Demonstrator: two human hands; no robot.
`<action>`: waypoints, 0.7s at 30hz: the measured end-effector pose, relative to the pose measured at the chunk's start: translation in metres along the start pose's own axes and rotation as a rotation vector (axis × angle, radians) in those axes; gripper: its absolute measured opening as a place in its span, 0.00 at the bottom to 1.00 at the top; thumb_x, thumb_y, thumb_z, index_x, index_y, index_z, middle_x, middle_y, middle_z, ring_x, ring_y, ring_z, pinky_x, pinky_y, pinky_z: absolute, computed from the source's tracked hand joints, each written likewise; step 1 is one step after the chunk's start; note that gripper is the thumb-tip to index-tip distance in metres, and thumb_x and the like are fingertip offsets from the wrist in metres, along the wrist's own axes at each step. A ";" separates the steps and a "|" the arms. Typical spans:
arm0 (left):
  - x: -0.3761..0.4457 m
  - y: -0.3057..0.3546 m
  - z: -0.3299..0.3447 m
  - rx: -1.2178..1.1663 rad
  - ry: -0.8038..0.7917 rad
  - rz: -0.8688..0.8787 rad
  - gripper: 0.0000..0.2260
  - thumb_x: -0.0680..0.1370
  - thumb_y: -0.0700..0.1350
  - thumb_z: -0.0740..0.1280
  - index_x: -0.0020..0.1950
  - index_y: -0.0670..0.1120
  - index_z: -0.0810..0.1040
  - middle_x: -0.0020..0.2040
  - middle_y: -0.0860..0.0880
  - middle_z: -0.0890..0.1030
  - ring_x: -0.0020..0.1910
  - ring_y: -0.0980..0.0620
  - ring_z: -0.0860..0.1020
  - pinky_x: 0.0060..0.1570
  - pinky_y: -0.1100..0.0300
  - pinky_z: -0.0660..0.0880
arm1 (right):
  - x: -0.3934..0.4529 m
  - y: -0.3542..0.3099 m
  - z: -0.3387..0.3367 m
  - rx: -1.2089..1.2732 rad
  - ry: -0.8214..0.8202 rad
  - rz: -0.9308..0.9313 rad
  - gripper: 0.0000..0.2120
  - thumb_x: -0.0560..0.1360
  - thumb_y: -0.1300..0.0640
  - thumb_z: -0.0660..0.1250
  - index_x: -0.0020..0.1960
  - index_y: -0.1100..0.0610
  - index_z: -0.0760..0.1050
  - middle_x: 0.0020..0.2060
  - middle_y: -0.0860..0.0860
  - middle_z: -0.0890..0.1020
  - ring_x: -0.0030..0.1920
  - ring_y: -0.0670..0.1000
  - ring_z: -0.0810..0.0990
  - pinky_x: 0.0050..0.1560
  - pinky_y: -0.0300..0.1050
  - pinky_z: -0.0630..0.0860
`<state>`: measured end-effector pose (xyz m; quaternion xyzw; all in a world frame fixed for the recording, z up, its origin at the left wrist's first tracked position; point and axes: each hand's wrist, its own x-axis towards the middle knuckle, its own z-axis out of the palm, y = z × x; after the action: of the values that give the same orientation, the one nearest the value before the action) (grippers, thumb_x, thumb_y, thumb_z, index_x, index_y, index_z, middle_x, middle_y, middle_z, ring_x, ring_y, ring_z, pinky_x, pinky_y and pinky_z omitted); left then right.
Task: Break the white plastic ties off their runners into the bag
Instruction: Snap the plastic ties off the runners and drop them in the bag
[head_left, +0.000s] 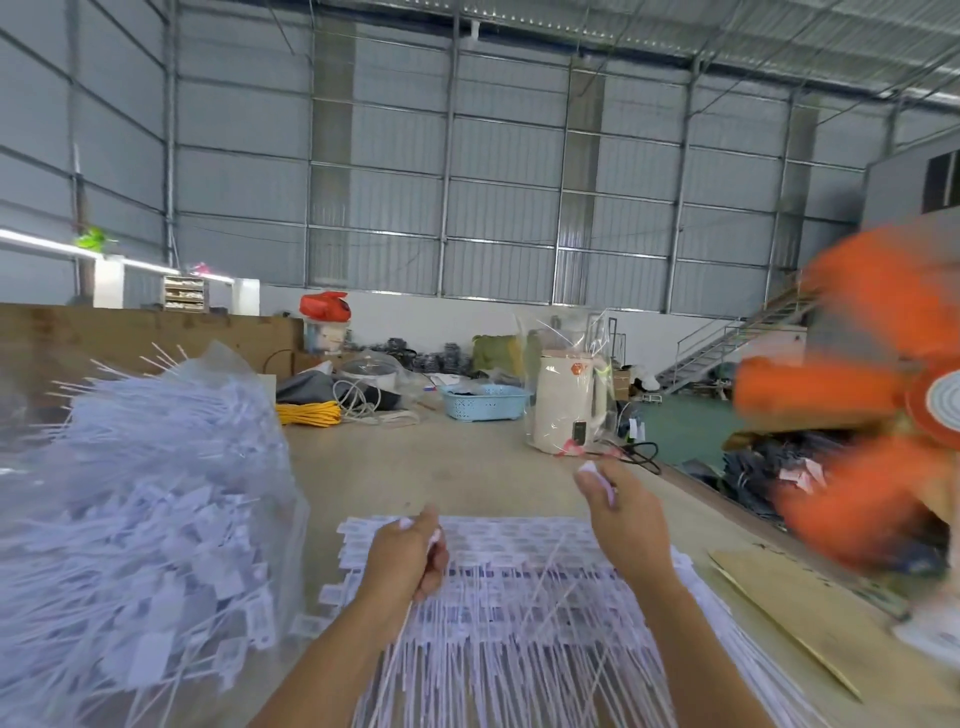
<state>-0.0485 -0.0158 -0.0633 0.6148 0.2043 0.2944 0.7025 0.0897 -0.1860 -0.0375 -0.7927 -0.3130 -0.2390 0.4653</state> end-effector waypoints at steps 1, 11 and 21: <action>0.001 -0.002 0.000 -0.063 0.038 0.039 0.19 0.81 0.46 0.61 0.32 0.40 0.70 0.23 0.45 0.72 0.14 0.54 0.60 0.15 0.69 0.55 | 0.001 -0.009 0.000 0.075 -0.001 -0.006 0.09 0.79 0.49 0.60 0.39 0.47 0.69 0.32 0.45 0.73 0.37 0.53 0.73 0.34 0.42 0.68; -0.005 0.002 0.016 -0.107 -0.090 0.053 0.29 0.75 0.66 0.54 0.39 0.41 0.77 0.25 0.49 0.73 0.19 0.56 0.66 0.19 0.65 0.59 | -0.022 -0.073 0.029 -0.053 -0.252 -0.426 0.12 0.78 0.47 0.61 0.46 0.55 0.74 0.36 0.50 0.77 0.38 0.52 0.74 0.36 0.45 0.66; -0.008 0.002 0.012 -0.233 -0.154 -0.112 0.15 0.82 0.48 0.59 0.51 0.35 0.73 0.25 0.47 0.71 0.18 0.55 0.63 0.19 0.65 0.57 | 0.004 -0.062 -0.037 0.817 0.121 -0.017 0.10 0.76 0.55 0.65 0.37 0.53 0.79 0.27 0.46 0.75 0.27 0.42 0.68 0.28 0.34 0.65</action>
<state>-0.0473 -0.0303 -0.0601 0.5375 0.1482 0.2287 0.7980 0.0445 -0.1944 0.0182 -0.5248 -0.3606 -0.1453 0.7573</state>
